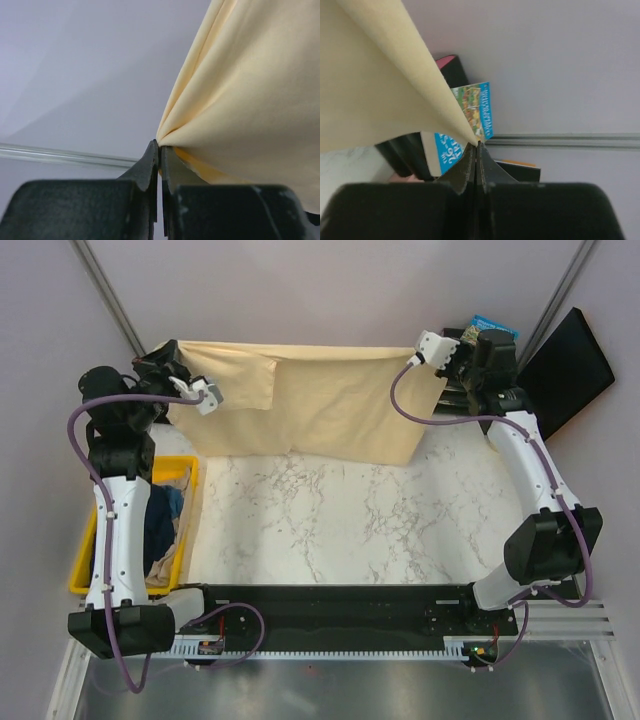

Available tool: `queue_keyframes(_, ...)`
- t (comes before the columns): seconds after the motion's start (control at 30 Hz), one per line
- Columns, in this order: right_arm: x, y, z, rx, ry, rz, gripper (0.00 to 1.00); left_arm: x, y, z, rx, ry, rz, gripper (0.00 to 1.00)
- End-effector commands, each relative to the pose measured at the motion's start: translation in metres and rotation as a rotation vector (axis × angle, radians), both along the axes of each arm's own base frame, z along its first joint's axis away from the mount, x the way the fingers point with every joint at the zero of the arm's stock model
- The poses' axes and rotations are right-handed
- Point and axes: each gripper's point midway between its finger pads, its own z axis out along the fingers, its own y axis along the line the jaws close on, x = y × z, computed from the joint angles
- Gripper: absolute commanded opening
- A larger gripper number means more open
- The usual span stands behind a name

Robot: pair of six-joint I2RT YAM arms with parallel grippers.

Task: Fold and stack the t-shirts
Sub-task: Flatten out the tshirt

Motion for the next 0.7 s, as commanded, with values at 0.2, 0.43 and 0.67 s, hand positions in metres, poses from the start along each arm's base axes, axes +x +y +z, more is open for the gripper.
queue_keyframes(0.2,-0.050,-0.003,-0.076,-0.079,0.445,0.100,0.00,-0.037,-0.013,-0.106,-0.061,0.548,-0.079,0.02)
queue_keyframes(0.43,-0.077,-0.007,-0.129,-0.100,0.616,0.107,0.00,-0.073,-0.019,-0.194,-0.027,0.816,-0.117,0.02)
queue_keyframes(0.67,-0.041,-0.008,-0.128,-0.081,0.581,0.072,0.00,-0.052,-0.017,-0.193,-0.011,0.817,-0.130,0.02)
